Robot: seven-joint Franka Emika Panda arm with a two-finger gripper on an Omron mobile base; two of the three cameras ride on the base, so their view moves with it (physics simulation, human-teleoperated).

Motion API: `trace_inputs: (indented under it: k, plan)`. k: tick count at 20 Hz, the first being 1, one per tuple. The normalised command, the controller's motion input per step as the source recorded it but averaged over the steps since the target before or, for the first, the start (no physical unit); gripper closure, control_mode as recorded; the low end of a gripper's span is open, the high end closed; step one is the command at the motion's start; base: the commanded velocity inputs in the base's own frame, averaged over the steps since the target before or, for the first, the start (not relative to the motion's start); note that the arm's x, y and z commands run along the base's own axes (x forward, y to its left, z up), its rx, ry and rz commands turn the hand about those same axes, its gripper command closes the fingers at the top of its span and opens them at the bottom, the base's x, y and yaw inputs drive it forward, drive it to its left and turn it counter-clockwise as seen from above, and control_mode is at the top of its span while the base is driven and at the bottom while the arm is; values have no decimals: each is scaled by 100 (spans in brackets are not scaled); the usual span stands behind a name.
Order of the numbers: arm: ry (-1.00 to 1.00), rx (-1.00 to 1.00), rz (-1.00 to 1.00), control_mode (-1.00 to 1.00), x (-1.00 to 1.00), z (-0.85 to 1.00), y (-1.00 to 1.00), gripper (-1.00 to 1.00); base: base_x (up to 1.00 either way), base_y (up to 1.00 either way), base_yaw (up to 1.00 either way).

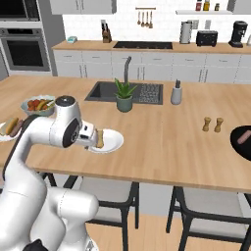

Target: Place one bun and one sausage from the bowl on each plate.

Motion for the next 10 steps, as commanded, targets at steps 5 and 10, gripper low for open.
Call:
trace_inputs:
  k: [5, 10]
  plan:
    - [1, 0, 0, -100, -1, 0, 0, -100, 0, 0, 0]
    - [1, 1, 0, 100, 0, -6, -13, -100, 0, -40, 0]
